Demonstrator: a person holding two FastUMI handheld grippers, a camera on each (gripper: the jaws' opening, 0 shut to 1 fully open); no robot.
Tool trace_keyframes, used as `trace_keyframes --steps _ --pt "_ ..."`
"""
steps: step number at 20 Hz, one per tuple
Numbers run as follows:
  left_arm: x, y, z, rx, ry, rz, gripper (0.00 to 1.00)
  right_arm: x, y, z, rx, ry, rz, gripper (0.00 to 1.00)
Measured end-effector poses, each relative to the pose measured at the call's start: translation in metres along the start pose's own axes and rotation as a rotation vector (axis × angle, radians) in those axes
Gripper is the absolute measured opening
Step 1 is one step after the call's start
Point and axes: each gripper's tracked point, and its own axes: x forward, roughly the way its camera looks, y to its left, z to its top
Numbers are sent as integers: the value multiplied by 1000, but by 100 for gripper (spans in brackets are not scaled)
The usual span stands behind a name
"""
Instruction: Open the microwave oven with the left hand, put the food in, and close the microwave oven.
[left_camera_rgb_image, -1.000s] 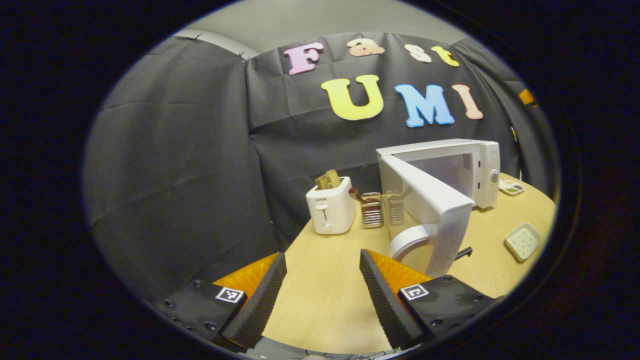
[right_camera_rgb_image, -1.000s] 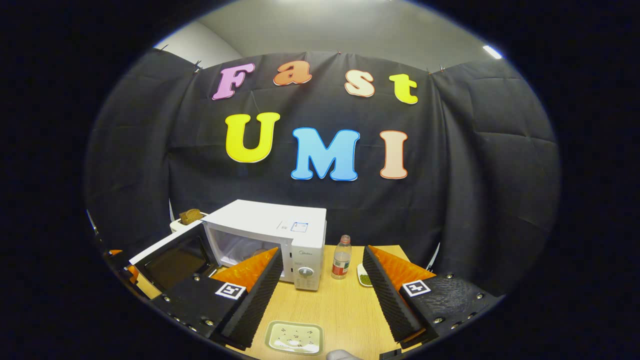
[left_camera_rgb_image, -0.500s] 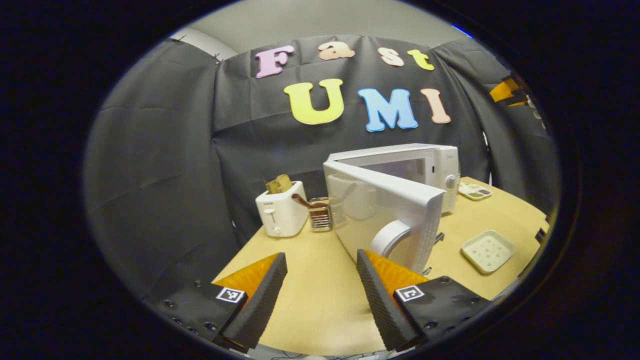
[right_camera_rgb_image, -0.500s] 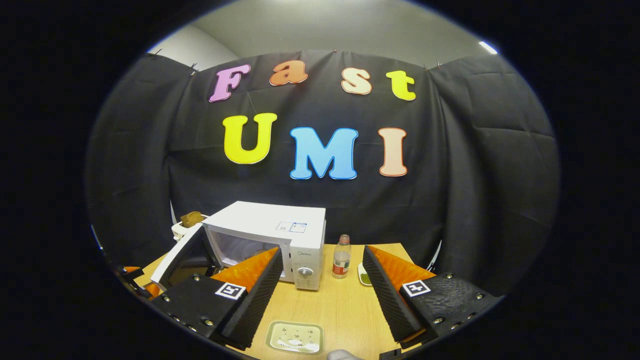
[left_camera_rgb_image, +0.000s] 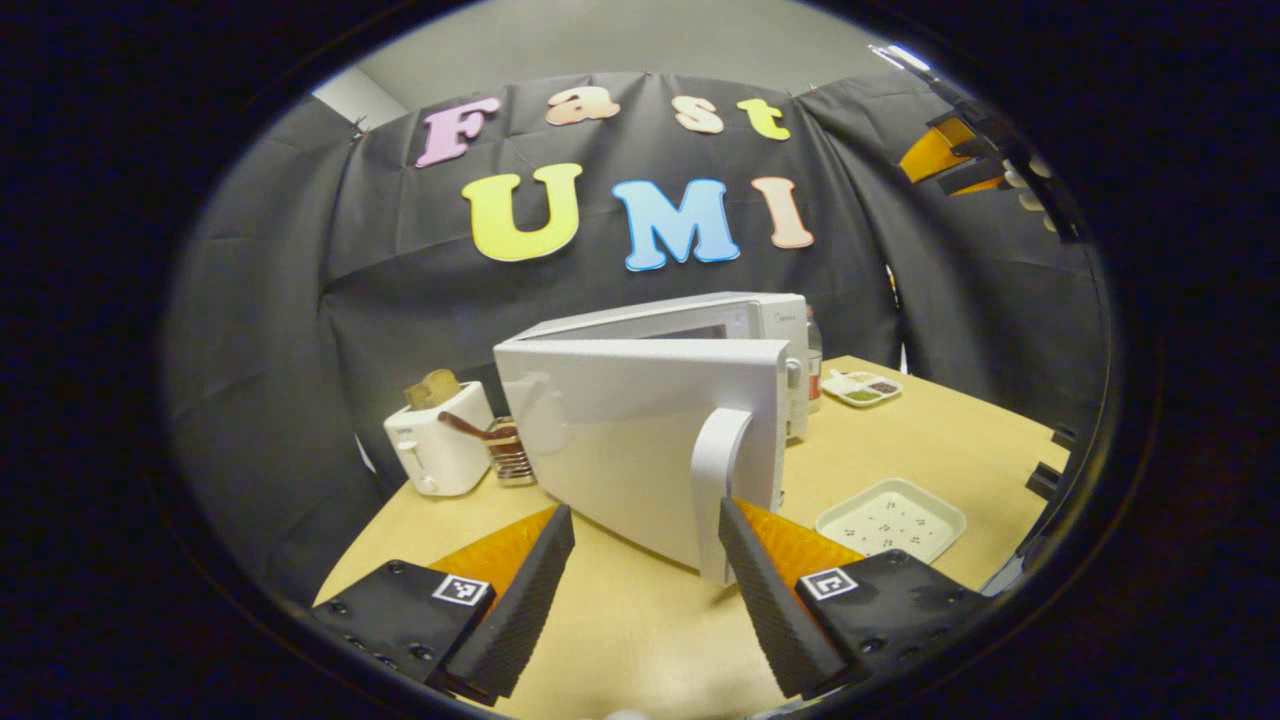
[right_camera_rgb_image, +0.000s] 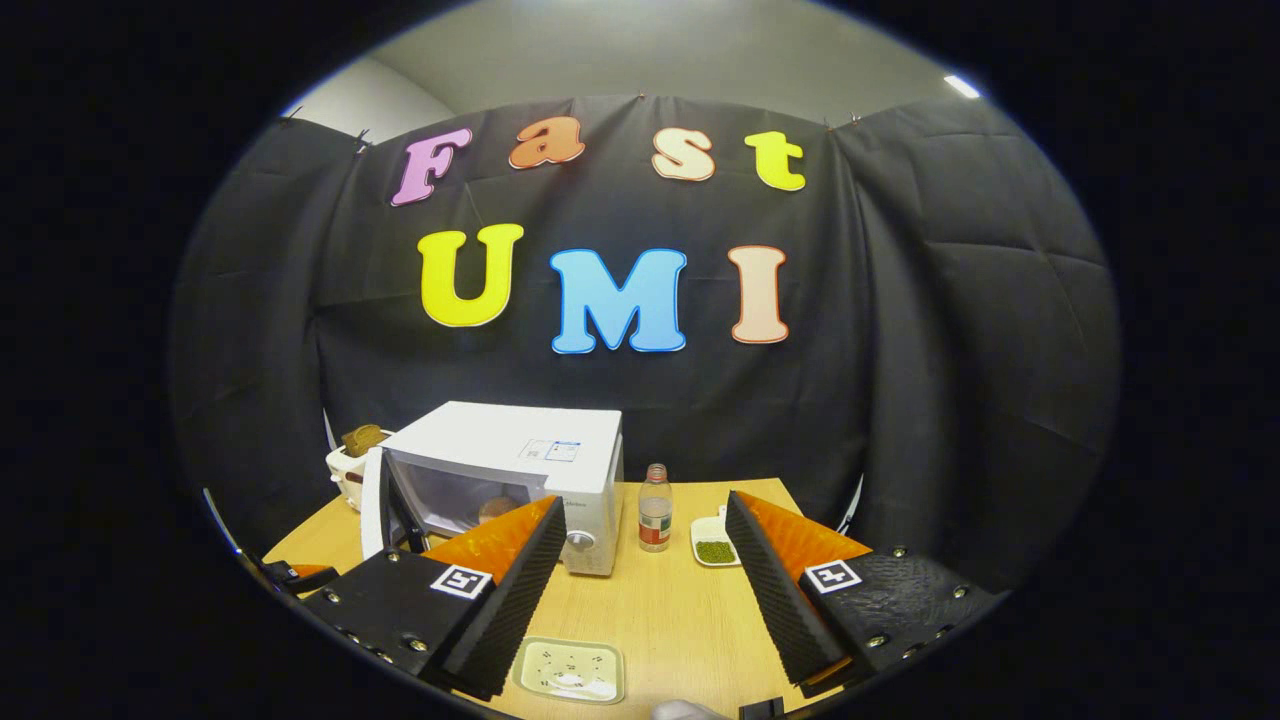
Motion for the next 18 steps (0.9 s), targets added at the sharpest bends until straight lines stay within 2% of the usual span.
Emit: trace_keyframes --steps 2,3,9,12,13,14,15,18 --pt "20 -14 6 3 -4 -27 100 0 -13 -1 12 10 -23 98" --pt "29 -20 9 2 -10 -38 94 1 -23 -1 7 9 -41 98" --pt "78 -42 24 21 -29 -100 94 -1 -63 5 -1 5 -127 98" --pt "102 -53 34 32 -35 -115 94 5 -72 4 10 14 -144 98" --pt "108 -57 35 30 -38 -121 98 6 -75 2 13 18 -151 98" --pt "116 -62 38 32 -38 -125 94 8 -77 2 18 20 -153 98" --pt "124 -66 41 37 -43 -130 98 9 -78 1 20 22 -154 98" --pt "152 -78 52 53 -49 -129 95 13 -84 -1 13 31 -163 98"
